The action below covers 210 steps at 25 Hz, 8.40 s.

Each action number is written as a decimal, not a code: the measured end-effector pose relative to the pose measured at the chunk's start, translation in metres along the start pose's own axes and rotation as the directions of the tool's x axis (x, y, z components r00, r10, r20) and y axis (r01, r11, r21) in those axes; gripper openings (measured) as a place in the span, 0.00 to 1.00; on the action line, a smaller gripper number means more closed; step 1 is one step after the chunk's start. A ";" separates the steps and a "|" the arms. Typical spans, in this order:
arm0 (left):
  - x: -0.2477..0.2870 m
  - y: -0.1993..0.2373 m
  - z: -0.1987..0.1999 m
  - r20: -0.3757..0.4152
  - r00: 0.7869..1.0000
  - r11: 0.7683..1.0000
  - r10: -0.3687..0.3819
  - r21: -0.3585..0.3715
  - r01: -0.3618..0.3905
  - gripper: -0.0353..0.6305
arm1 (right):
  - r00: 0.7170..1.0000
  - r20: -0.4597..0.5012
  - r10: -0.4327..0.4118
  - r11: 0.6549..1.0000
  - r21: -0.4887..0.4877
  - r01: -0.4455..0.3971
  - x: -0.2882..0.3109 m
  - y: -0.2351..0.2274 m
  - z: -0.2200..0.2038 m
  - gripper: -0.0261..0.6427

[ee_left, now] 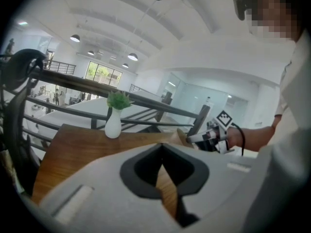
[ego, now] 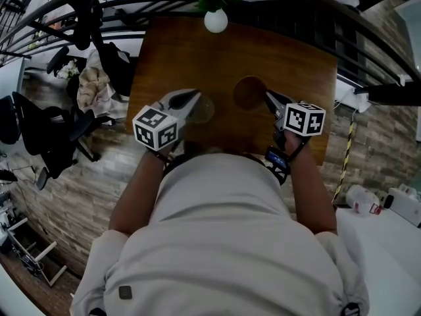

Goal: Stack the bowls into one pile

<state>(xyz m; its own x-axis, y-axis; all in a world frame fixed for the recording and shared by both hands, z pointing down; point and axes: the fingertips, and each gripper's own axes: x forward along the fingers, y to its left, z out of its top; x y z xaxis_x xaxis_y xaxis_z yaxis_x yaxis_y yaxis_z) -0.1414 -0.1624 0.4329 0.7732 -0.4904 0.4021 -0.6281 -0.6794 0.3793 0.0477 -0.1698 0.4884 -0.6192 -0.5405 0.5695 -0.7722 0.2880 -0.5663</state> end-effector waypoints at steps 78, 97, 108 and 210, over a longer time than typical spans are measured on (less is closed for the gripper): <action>-0.044 0.132 -0.121 -0.192 0.979 0.979 -0.068 -0.202 0.028 0.06 | 0.936 -0.344 0.068 0.997 0.055 -0.052 0.188 0.078 -0.129 0.07; -0.036 0.131 -0.118 -0.188 0.980 0.978 -0.063 -0.208 0.023 0.06 | 0.946 -0.323 0.033 0.997 0.079 -0.008 0.192 0.058 -0.122 0.34; -0.059 0.120 -0.093 -0.169 0.984 0.991 -0.062 -0.125 0.041 0.06 | 0.975 -0.224 0.006 1.000 -0.005 -0.007 0.172 0.074 -0.092 0.05; -0.331 -0.231 -0.181 -0.004 0.971 0.955 -0.241 0.175 0.238 0.06 | 0.975 0.205 0.081 0.979 -0.201 -0.039 -0.181 0.328 -0.336 0.05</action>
<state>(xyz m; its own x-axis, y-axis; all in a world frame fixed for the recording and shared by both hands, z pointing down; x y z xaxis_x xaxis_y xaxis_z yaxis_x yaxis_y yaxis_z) -0.2684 0.2556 0.3631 0.9014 -0.3101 0.3023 -0.4009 -0.8613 0.3122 -0.1414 0.2876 0.3999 -0.6374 -0.6659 0.3877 -0.7603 0.4617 -0.4569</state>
